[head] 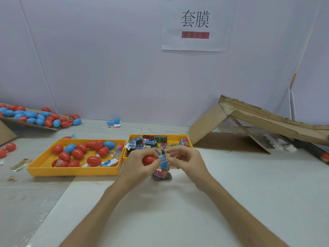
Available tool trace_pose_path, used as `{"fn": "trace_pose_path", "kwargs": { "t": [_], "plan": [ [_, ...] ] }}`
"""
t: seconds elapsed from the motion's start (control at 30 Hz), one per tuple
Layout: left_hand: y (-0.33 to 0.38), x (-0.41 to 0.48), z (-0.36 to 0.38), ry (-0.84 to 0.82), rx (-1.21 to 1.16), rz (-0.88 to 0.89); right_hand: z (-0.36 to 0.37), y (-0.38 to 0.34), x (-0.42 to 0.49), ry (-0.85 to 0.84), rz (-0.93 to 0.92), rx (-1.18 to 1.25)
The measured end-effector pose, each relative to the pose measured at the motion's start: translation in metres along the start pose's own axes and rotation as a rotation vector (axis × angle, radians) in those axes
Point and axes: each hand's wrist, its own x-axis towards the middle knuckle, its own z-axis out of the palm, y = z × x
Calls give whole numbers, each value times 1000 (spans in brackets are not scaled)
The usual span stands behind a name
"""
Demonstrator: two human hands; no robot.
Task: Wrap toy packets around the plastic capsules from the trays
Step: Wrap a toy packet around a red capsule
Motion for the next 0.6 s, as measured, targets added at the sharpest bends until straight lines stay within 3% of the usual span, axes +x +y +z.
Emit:
{"fn": "trace_pose_path", "kwargs": {
  "t": [0.6],
  "plan": [
    [1,1,1,-14,48,14,1,-1,-2,-64,28,105]
  ]
}}
